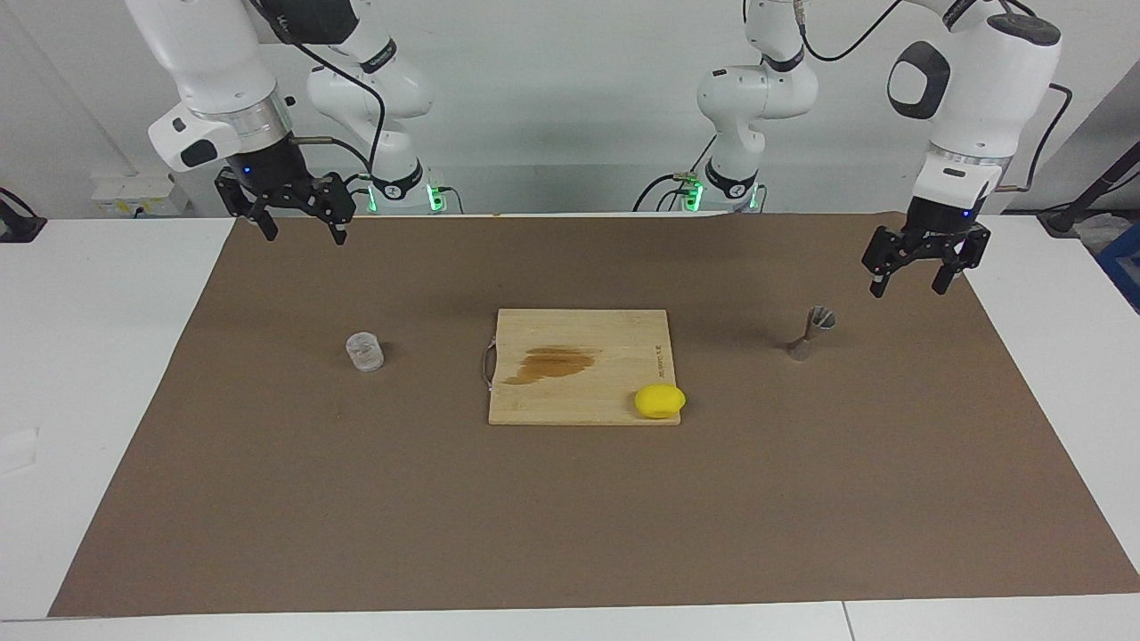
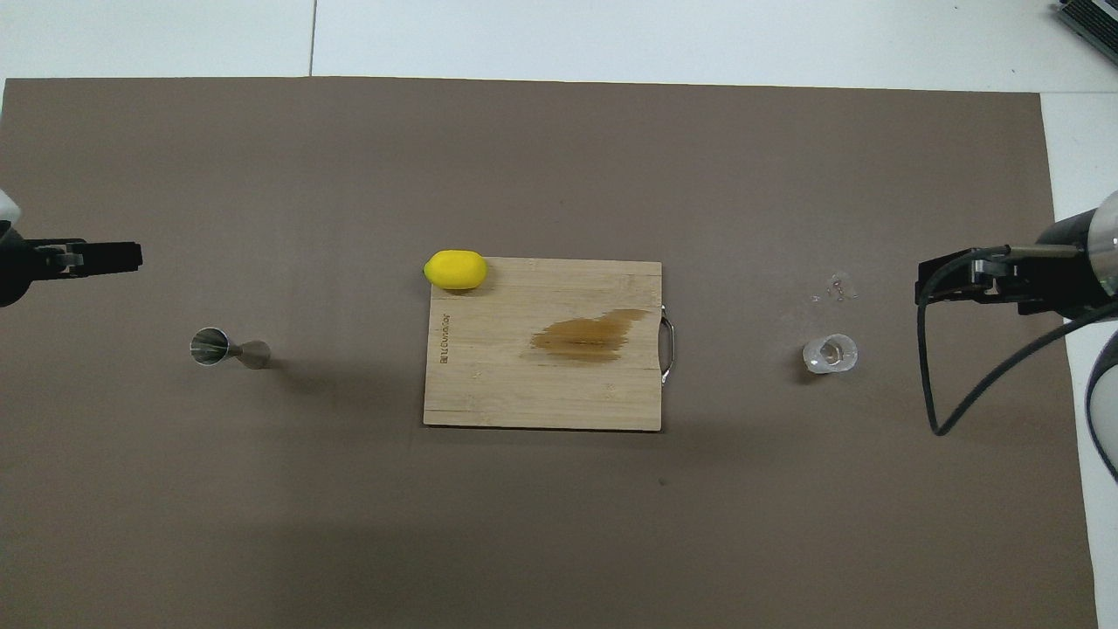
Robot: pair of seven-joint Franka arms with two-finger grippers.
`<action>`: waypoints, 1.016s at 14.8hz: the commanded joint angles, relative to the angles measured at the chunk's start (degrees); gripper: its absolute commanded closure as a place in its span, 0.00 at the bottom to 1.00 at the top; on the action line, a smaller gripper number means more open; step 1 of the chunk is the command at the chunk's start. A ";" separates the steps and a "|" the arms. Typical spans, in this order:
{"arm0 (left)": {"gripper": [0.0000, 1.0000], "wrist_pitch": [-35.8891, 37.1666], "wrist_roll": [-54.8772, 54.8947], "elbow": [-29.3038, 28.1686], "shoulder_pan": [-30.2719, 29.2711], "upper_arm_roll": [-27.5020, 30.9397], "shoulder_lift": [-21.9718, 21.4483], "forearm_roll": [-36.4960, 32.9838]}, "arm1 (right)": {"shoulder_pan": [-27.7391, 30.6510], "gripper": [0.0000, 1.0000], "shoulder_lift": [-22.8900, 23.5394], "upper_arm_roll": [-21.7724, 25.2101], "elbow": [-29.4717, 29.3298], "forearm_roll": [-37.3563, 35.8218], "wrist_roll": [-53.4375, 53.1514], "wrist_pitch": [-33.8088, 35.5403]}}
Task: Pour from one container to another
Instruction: 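Move the left gripper toward the small metal cup, opening it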
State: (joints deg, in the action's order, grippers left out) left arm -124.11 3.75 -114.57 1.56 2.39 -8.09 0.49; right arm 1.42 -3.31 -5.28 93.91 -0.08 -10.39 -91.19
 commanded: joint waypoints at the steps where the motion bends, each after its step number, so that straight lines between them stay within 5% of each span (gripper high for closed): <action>1: 0.00 -0.61 -0.41 -0.74 2.21 0.34 -0.17 0.39 | 0.69 0.00 -0.91 -0.17 0.66 -0.01 1.07 0.13; 5: 0.00 6.85 -0.50 0.14 3.10 -0.02 -0.08 0.39 | 0.69 0.00 -0.91 -0.17 0.66 -0.01 1.07 0.13; 12: 0.00 8.53 0.72 -0.12 4.24 -0.02 0.53 1.00 | 0.69 0.00 -0.91 -0.17 0.66 -0.01 1.16 0.13; 15: 0.00 8.63 13.49 -0.12 2.58 0.25 2.37 11.09 | 0.69 0.00 -0.91 -0.17 0.66 -0.01 1.16 0.13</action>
State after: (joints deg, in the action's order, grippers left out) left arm -116.14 8.54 -114.77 5.24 2.17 -7.15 6.54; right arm 1.42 -3.31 -5.28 93.91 -0.08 -10.39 -91.19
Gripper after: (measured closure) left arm 0.000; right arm 0.000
